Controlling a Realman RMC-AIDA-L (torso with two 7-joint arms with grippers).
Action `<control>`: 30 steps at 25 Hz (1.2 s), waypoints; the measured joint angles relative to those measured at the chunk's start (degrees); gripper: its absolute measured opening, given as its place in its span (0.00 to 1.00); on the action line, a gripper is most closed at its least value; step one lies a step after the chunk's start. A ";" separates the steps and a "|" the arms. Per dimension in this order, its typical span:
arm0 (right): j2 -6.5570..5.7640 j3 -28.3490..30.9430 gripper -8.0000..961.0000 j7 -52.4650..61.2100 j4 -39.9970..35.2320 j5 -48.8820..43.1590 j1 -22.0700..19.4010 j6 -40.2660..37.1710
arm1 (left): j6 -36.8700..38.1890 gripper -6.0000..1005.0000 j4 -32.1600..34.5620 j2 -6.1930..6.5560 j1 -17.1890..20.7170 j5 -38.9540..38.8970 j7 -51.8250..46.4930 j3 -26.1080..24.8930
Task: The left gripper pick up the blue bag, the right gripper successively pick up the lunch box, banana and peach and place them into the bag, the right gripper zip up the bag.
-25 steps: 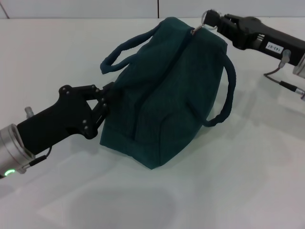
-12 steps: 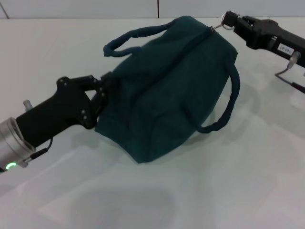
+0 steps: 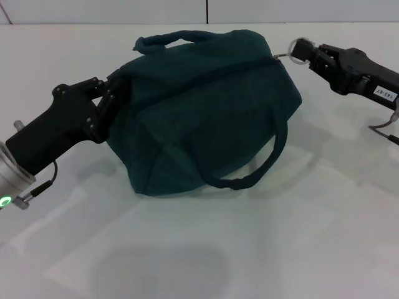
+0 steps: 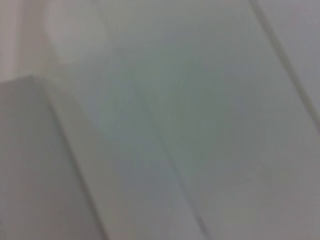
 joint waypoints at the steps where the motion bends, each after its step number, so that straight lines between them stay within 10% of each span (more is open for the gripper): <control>1: -0.02 0.12 0.02 0.00 0.17 0.02 -0.08 2.13 | -0.32 0.06 0.00 0.00 -0.07 0.04 -0.08 0.00; 15: 0.12 -0.75 0.02 -0.81 1.18 -3.34 0.22 17.46 | -1.21 0.06 -0.01 -0.57 0.18 0.15 -0.32 0.00; 30: 0.31 -1.70 0.02 -2.94 4.66 -2.48 1.89 14.22 | -1.22 0.08 0.01 -0.74 -0.13 0.31 -1.14 0.23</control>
